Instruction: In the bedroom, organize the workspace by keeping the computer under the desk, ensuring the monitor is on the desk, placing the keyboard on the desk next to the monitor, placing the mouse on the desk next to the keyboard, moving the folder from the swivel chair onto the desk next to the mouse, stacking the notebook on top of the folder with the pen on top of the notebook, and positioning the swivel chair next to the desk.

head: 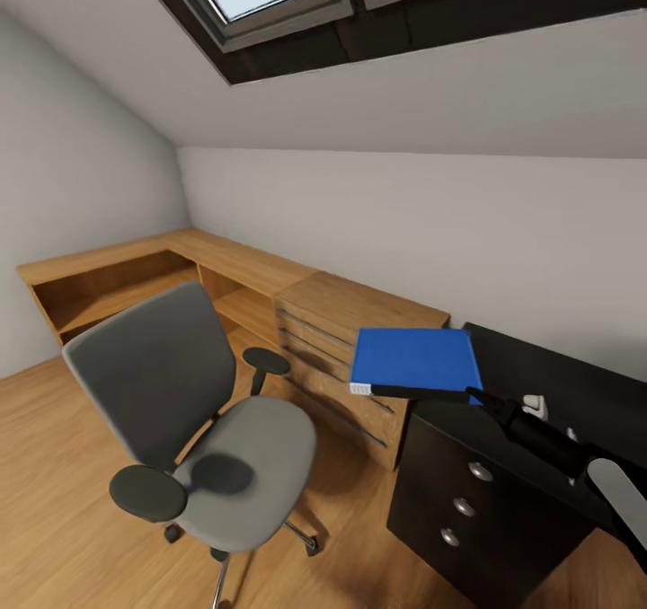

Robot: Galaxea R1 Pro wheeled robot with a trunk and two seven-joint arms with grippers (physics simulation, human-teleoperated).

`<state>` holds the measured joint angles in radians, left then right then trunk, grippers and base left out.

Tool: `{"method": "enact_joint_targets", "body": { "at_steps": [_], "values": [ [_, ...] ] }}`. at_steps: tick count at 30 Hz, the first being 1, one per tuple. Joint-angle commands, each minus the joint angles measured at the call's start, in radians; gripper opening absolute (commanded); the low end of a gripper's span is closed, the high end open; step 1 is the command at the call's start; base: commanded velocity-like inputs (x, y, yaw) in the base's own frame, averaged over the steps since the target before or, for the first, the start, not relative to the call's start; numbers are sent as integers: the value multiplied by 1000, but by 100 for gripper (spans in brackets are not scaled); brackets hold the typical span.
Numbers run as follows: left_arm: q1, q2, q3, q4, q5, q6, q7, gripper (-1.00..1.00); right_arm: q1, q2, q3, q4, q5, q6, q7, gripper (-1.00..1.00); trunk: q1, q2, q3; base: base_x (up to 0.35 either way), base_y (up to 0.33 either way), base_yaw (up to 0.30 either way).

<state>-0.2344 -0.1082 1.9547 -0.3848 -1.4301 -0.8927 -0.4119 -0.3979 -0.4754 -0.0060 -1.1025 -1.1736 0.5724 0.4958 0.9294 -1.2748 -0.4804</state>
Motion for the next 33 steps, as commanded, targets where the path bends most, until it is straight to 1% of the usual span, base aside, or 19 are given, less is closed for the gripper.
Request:
{"method": "enact_joint_targets", "body": {
  "at_steps": [1, 21, 23, 24, 26, 27, 28, 29, 30, 31, 32, 33],
  "values": [
    [-2, -1, 8, -3, -1, -3, -10, 100, -1, 0, -2, 1, -8, 8, -1, -100, 0, -1, -1, 0, 0, -269],
    [-2, -1, 9, -2, -1, -3, -10, 100, -1, 1, -3, 4, -8, 3, -3, -100, 0, -1, -1, 0, 0, -268],
    [-2, -1, 7, 4, -1, -3, -10, 100, -1, 1, -3, 4, -8, 3, -2, -100, 0, -1, -1, 0, 0, -267],
    [-2, -1, 1, 21, -2, -3, -9, 100, -1, 1, -3, 4, -8, 3, -2, -100, 0, -1, -1, 0, 0, -267],
    [-2, 3, -24, 81, -2, -3, -9, 100, -1, 1, -3, 4, -8, 3, -2, -100, 0, -1, -1, 0, 0, -267],
    [-2, 10, -61, 140, -2, -3, -10, 100, -1, 1, -3, 4, -8, 3, -2, -100, 0, -1, -1, 0, 0, -267],
    [-2, 15, -85, 173, -2, -3, -10, 100, -1, 1, -4, 4, -8, 3, -1, -100, 0, -1, -1, 0, 0, -267],
    [-2, 27, -143, 238, -2, -3, -10, 100, -1, 1, -4, 4, -8, 3, -1, -100, 0, -1, -1, 0, 0, -267],
    [-2, 32, -175, 264, -1, -3, -10, 100, -1, 0, -4, 4, -8, 3, -1, -100, 0, -1, -1, 0, 0, -267],
    [-2, 41, -238, 299, -1, -4, -11, 100, -1, 0, -4, 4, -8, 3, -1, -100, 0, -1, -1, 0, 0, -267],
    [-2, 47, -288, 320, -2, -3, -10, 100, -1, 0, -5, 4, -8, 3, -1, -100, 0, -1, -1, 0, 0, -267],
    [-2, 50, -307, 327, -2, -3, -10, 100, -1, 0, -5, 4, -8, 3, 0, -100, 0, -1, -1, 0, 0, -267]
  ]
}}
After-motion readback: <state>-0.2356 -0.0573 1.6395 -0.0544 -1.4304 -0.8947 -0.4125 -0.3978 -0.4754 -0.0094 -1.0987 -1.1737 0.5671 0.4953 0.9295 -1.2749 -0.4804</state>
